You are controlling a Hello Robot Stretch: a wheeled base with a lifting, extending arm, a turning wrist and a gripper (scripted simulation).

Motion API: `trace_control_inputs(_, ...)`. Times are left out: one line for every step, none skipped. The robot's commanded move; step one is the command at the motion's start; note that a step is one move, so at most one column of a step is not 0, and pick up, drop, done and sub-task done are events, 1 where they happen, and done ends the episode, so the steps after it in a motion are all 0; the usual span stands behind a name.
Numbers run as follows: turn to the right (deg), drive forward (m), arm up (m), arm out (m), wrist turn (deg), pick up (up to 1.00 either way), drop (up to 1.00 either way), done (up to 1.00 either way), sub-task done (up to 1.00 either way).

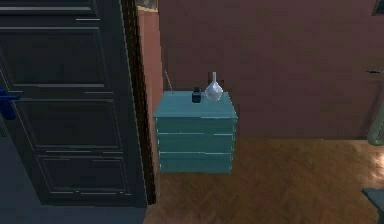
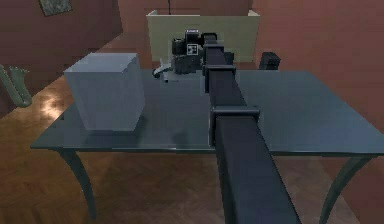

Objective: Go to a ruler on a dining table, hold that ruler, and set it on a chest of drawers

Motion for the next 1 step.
trace_control_inputs(0.0,0.0,0.0,0.0,-45.0,0.0,0.0,0.0,0.0)
